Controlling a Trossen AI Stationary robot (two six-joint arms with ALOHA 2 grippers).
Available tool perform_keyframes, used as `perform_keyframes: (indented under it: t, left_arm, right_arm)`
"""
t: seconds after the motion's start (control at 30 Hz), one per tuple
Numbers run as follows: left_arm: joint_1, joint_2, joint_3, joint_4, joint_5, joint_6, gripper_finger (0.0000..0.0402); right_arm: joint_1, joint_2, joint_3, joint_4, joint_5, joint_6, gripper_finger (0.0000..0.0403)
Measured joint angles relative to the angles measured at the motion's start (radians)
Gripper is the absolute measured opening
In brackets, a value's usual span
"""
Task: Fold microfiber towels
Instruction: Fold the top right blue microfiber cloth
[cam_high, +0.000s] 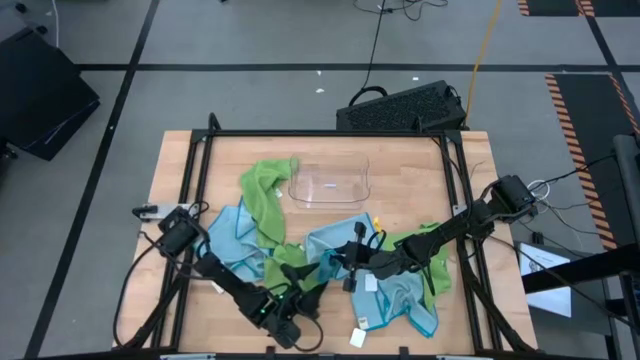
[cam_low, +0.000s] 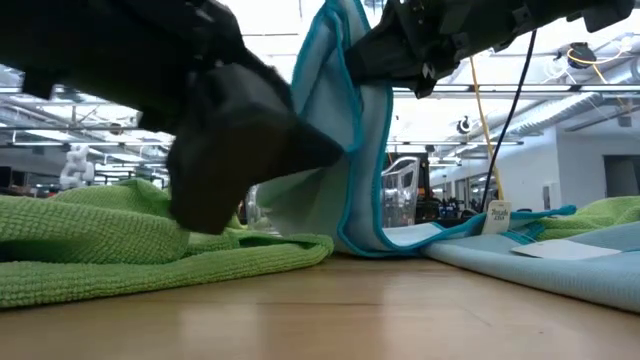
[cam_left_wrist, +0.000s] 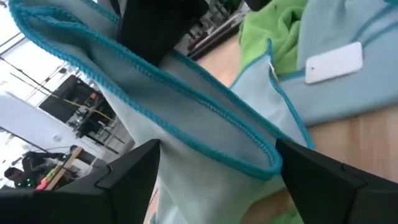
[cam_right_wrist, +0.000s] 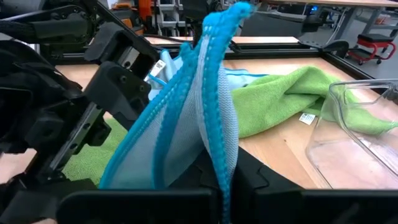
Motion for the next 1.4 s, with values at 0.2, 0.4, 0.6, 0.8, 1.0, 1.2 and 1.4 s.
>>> perform_keyframes:
  t: [0.2,0.4,0.6,0.8,1.0,1.2,1.4]
  left_arm:
    - [0.008,0.001,-0.001,-0.031,0.014,-0.055,0.0307]
    - [0.000,0.001,-0.002,-0.084,0.060,-0.122,0.0226]
    - [0.000,0.001,-0.002,-0.153,0.063,-0.225,0.0144]
    - [-0.017,-0.013,-0.002,-0.160,0.058,-0.209,0.0037]
    - [-0.057,-0.093,-0.002,-0.186,0.010,-0.154,0.0007]
    - [-0.067,-0.252,-0.002,-0.319,-0.015,-0.118,0.0004]
    - [-0.053,-0.456,-0.003,-0.459,-0.152,-0.054,0.0003]
  right_arm:
    - [0.000,0.000,0.000,0.000,0.000,0.000,0.0003]
    - [0.000,0.000,0.000,0.000,-0.001,0.000,0.0003]
    - [0.000,0.000,0.000,0.000,-0.001,0.000,0.0004]
    - [-0.002,0.000,0.000,-0.002,-0.038,-0.002,0.0004]
    - [-0.009,0.000,0.000,-0.022,-0.109,-0.044,0.0004]
    - [-0.034,-0.042,0.000,-0.026,-0.168,-0.098,0.0004]
    - [-0.072,-0.156,0.001,-0.028,-0.159,-0.214,0.0004]
